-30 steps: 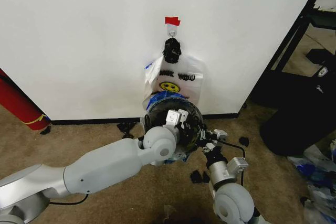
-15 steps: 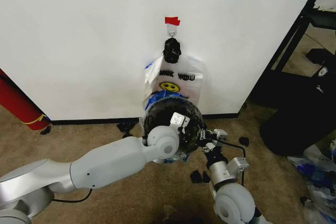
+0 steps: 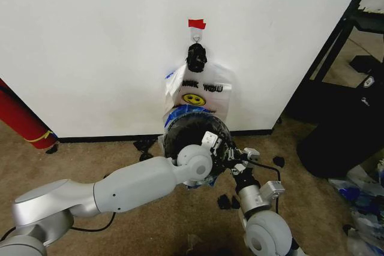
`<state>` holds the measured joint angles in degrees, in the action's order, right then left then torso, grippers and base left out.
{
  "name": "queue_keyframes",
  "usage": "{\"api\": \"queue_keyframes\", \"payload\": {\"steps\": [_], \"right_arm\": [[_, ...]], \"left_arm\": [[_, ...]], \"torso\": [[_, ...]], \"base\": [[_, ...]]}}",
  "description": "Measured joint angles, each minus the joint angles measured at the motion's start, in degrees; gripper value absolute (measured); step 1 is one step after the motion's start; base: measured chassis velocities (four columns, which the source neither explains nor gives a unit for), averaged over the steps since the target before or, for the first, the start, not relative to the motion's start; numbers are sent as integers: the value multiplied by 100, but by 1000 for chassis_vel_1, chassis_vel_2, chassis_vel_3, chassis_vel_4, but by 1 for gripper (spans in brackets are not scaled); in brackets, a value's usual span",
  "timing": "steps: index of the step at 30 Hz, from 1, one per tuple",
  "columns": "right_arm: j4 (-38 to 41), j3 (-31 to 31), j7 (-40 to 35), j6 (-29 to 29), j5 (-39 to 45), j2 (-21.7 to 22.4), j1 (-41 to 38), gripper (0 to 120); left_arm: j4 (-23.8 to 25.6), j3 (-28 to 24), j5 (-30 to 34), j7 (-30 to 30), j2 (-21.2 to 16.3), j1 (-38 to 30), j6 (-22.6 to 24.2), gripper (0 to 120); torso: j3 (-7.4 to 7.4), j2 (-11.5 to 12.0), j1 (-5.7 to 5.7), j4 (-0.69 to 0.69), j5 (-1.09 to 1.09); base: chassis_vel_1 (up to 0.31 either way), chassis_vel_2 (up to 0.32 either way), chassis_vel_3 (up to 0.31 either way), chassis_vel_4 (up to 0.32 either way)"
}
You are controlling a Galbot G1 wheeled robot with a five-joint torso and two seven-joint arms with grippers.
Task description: Pick up the garbage bag from the wall and place it over the trash bin.
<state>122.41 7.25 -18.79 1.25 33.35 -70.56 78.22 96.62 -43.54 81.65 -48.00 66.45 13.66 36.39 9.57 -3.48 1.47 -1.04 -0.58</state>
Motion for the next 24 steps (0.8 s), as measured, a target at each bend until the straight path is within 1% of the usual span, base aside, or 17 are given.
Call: {"api": "queue_keyframes", "payload": {"steps": [3,6,12,13,16,19,22,24], "right_arm": [[0,3,-11,-7,31,-5,-14,1],[-21,23,-10,-6,33,2,-32,1],[-139,71,-3,46,-13,8,-88,1],[-139,71,-3,46,-13,8,-88,1],[-171,70,-27,47,-6,-5,-130,1],[-175,59,-26,49,-5,-27,-132,1],[-163,49,-12,55,-8,-39,-110,1],[-132,37,8,57,-12,-49,-79,1]], "left_arm": [[-50,42,-64,9,27,61,-36,0],[13,69,-66,11,-24,62,-40,0],[446,150,172,-100,-323,-71,-5,0],[446,150,172,-100,-323,-71,-5,0],[615,141,334,-211,-409,-164,137,0],[715,103,429,-299,-419,-171,436,0],[688,58,424,-319,-389,-135,512,0],[529,38,341,-323,-300,-69,531,0]], "torso": [[0,0,0,0,0],[0,0,0,-1,0],[0,0,0,0,0],[0,0,0,0,0],[0,0,0,0,0],[0,0,0,0,0],[0,0,0,1,0],[0,0,0,0,-1]], "base": [[0,0,0,0],[0,0,0,0],[0,0,0,0],[0,0,0,0],[0,0,0,0],[0,0,0,0],[0,0,0,0],[0,0,0,0]]}}
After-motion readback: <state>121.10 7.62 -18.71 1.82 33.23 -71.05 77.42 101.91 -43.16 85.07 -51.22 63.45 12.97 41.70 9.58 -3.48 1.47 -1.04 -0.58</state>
